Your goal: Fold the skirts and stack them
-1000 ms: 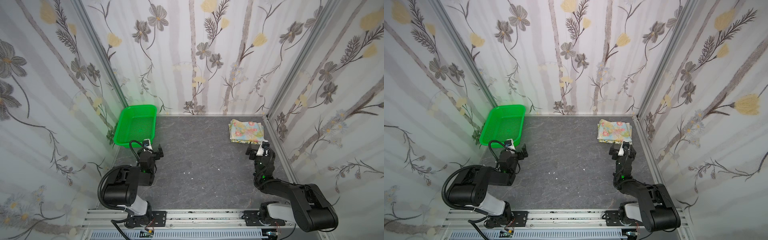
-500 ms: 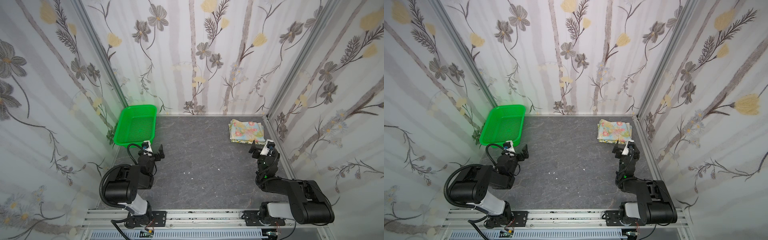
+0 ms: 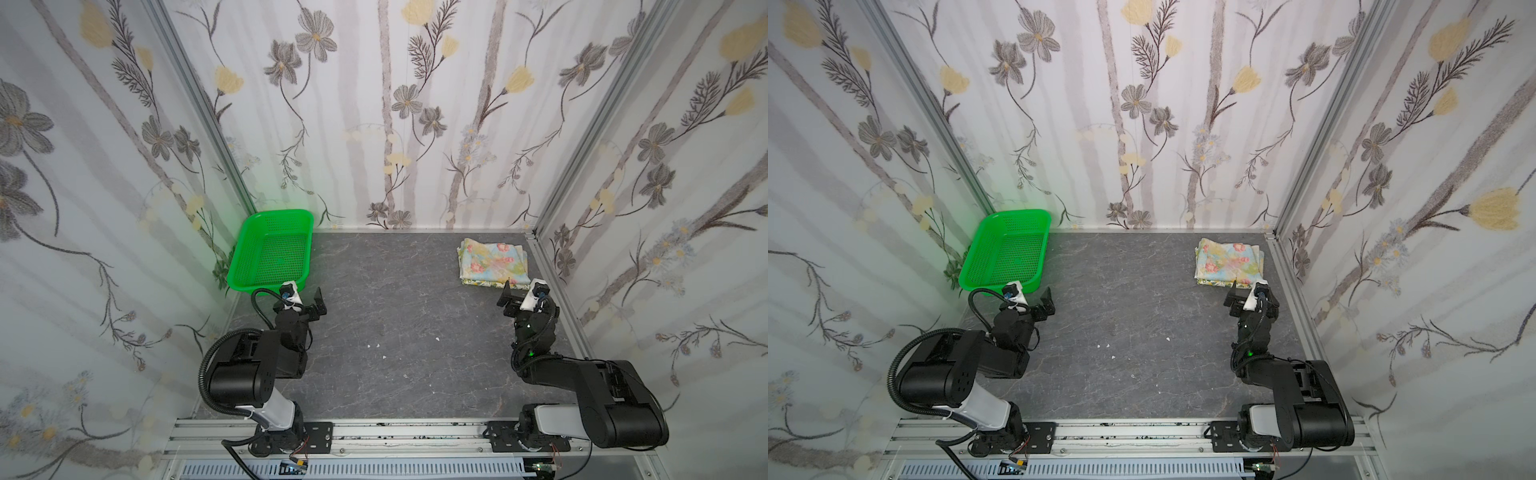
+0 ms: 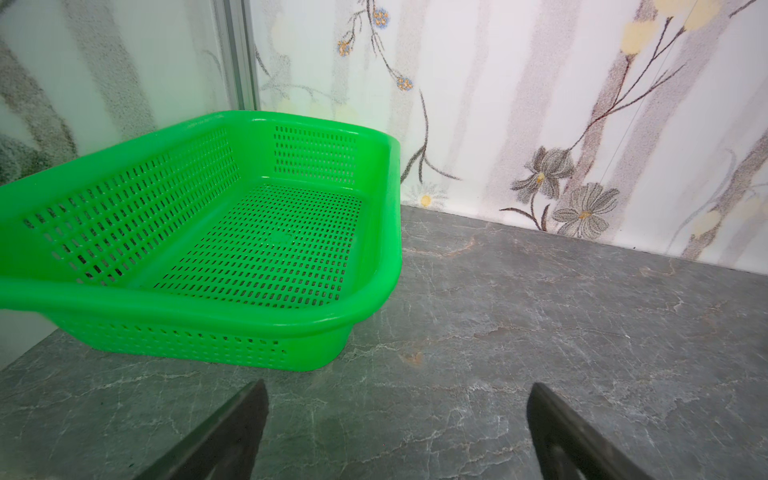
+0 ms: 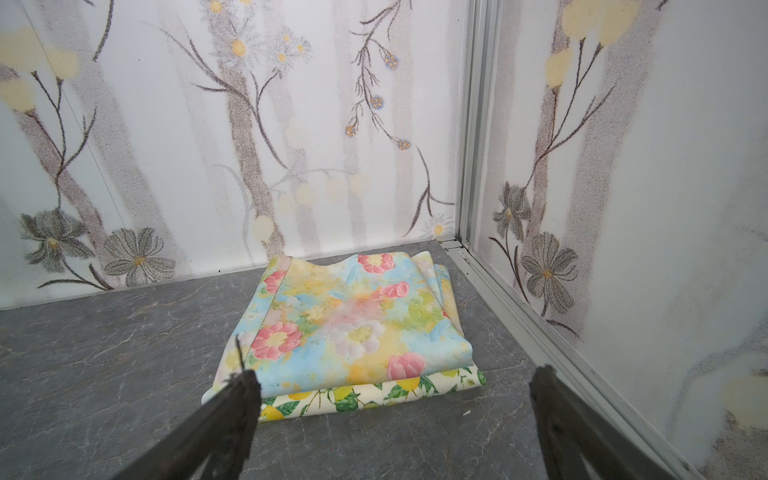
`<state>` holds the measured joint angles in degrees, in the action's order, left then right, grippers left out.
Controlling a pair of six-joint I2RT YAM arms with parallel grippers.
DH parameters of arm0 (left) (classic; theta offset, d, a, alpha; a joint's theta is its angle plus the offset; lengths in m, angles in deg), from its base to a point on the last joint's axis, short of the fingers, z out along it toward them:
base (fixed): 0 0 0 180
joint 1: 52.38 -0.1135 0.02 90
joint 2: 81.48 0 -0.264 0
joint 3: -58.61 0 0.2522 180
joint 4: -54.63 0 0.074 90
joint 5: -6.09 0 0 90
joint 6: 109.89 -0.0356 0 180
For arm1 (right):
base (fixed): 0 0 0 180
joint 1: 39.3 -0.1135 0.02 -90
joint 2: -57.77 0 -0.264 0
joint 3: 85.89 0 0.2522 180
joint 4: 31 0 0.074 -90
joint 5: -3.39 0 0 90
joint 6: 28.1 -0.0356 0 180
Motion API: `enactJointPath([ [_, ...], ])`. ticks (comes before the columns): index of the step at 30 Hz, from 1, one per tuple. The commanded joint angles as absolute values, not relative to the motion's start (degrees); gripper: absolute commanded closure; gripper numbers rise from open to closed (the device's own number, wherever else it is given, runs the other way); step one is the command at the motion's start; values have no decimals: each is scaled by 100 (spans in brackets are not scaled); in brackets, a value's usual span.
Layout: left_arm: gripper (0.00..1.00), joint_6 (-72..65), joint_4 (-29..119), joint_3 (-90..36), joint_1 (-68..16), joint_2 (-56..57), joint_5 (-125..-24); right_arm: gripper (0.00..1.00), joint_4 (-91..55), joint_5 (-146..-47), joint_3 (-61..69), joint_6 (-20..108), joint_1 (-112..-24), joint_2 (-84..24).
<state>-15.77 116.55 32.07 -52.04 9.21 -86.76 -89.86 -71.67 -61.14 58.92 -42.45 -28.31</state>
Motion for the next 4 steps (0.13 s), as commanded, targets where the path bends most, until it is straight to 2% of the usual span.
enactJointPath([
  [1, 0, -1546, 11905, 3202, -5202, 916, -8742, 0, -9269, -7229, -6108, 5891, -4242, -2843],
  [4, 0, -1544, 11909, 3208, -5202, 916, -8738, 0, -9335, -7211, -6126, 5924, -4275, -2845],
])
